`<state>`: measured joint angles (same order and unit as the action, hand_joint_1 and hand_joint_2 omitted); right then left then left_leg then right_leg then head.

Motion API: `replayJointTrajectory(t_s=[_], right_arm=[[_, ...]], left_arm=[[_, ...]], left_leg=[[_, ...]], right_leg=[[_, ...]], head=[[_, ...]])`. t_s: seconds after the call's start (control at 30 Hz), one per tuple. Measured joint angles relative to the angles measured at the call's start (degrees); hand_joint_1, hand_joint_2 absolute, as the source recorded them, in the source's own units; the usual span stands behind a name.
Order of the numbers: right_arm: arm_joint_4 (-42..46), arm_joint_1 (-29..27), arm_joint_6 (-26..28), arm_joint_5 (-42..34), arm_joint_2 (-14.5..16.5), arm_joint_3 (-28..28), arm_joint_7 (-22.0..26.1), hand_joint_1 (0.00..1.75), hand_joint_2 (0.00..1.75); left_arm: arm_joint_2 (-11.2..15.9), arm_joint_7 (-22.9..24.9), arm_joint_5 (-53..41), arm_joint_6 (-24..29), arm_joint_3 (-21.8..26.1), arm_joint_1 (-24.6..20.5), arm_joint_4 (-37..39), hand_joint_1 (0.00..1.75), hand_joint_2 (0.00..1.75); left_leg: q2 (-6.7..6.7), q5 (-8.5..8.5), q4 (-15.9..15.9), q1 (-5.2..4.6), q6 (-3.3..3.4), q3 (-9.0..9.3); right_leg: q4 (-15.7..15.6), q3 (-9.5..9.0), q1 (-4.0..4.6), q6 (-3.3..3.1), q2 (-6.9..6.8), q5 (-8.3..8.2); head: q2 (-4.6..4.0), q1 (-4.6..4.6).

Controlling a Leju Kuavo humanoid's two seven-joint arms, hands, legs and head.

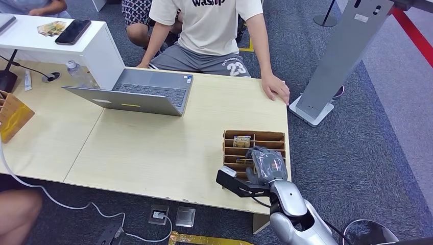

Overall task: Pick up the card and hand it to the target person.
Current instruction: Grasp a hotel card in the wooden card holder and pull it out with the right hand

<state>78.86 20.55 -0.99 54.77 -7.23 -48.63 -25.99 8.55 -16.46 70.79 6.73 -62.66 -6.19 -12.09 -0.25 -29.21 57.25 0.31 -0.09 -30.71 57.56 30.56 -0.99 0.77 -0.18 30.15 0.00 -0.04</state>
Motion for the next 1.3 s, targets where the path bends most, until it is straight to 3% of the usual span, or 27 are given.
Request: replayJointTrajectory(t_s=[0.6,1.1,1.3], right_arm=[[-0.1,0.0,-0.1,0.0,0.0,0.0,0.4,0.93,1.75],[-0.3,0.1,0.1,0.0,0.3,0.0,0.5,1.3,1.75],[-0.3,0.0,0.1,0.0,0.4,0.0,0.6,1.26,1.75]], left_arm=[[0.0,0.0,0.0,-0.2,0.2,0.0,0.0,0.0,0.0],[0.0,0.0,0.0,-0.2,0.2,0.0,0.0,0.0,0.0],[0.0,0.0,0.0,-0.2,0.2,0.0,0.0,0.0,0.0]], left_leg=[[0.0,0.0,0.0,0.0,0.0,0.0],[0.0,0.0,0.0,0.0,0.0,0.0],[0.0,0.0,0.0,0.0,0.0,0.0]], right_leg=[[0.0,0.0,0.0,0.0,0.0,0.0],[0.0,0.0,0.0,0.0,0.0,0.0],[0.0,0.0,0.0,0.0,0.0,0.0]], head=[[0.0,0.01],[0.0,0.0],[0.0,0.0]])
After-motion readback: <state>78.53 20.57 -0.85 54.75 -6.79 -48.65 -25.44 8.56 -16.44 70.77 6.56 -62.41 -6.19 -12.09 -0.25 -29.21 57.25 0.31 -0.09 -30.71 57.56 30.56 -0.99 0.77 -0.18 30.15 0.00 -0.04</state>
